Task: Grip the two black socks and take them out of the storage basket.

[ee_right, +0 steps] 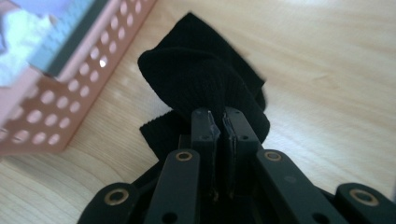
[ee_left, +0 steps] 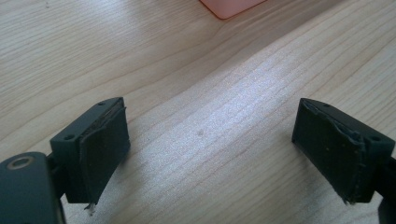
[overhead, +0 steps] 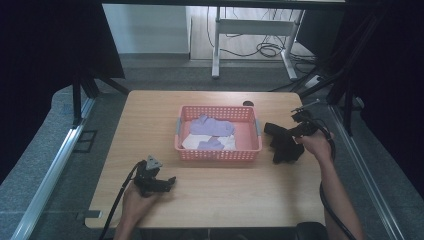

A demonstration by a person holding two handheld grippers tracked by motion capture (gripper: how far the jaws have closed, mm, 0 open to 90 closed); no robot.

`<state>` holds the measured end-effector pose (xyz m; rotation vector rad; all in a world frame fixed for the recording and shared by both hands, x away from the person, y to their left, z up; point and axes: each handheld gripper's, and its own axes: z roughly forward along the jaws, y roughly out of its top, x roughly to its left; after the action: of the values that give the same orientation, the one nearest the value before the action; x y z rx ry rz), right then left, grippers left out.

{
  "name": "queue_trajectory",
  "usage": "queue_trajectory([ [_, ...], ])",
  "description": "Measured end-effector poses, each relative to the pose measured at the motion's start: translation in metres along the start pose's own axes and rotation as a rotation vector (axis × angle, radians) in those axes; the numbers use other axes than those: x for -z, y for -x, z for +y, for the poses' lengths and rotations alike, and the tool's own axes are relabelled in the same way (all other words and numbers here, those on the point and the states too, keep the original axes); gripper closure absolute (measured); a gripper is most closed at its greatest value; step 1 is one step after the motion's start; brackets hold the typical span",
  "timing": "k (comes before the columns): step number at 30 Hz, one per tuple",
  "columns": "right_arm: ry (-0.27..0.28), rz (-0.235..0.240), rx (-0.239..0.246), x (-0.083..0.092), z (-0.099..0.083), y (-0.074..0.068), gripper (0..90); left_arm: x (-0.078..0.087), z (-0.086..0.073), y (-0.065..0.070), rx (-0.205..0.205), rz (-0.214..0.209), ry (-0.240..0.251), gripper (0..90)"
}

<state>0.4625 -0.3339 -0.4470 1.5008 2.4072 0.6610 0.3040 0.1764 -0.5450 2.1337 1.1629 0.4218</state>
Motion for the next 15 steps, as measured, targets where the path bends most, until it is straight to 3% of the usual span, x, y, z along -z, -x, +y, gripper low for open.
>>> queue_trajectory([
  [9,-0.077,0.012,0.012,-0.033,-0.015,-0.006,83.3,0.0,0.0,0.0,-0.002,0.0,0.001,10.6],
  [15,-0.093,0.03,0.01,-0.038,-0.017,-0.009,78.6,0.0,0.0,0.0,-0.002,0.0,0.001,10.6],
])
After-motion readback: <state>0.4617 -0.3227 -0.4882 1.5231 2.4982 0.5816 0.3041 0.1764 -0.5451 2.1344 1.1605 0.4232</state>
